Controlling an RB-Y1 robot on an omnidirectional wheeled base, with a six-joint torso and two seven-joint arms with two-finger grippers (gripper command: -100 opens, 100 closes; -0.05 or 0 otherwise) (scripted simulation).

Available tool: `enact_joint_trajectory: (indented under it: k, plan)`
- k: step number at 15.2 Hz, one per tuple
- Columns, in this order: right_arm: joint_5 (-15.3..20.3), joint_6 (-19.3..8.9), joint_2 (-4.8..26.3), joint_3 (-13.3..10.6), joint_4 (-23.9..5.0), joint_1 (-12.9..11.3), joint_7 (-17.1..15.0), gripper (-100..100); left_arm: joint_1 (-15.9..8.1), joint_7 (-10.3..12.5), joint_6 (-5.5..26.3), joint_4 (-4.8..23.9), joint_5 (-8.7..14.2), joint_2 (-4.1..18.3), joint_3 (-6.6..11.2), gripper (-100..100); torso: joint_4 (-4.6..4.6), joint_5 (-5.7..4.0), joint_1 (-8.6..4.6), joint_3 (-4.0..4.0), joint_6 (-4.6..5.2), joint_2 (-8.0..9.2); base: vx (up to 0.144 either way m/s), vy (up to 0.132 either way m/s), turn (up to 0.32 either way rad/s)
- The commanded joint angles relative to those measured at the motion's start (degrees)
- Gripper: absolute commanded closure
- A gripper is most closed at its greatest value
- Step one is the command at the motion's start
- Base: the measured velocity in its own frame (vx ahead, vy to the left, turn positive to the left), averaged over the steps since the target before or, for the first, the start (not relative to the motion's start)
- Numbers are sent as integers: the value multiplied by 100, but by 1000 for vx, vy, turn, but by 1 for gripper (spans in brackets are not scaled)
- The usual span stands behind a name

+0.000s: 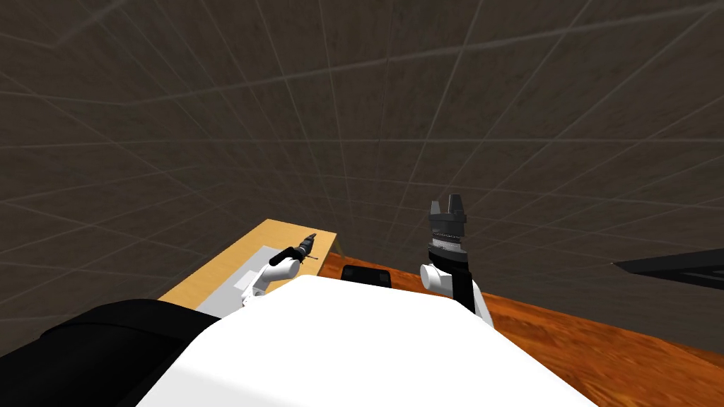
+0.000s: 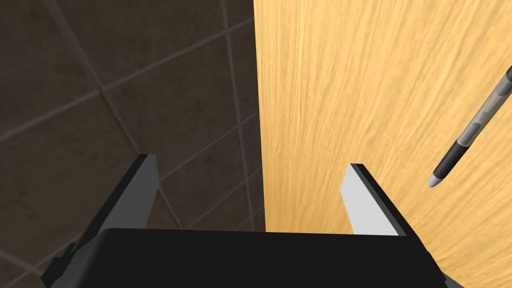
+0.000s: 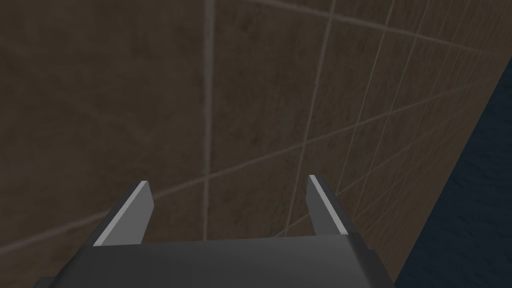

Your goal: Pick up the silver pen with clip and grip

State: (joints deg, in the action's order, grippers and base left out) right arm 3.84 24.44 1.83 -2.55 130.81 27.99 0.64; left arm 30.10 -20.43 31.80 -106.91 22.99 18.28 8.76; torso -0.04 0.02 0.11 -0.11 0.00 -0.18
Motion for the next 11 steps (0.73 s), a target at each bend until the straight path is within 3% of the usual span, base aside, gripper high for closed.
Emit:
enact_joint_trajectory:
  k: [1,11]
  plan:
    - [0,0,0,0,0,0,0,0,36,-85,286,226,175,44,55,-100,0,0,0,0,0,0,42,29,-105]
    - [0,0,0,0,0,0,0,0,57,-266,1241,709,549,92,229,-100,0,0,-3,1,0,1,30,28,-74]
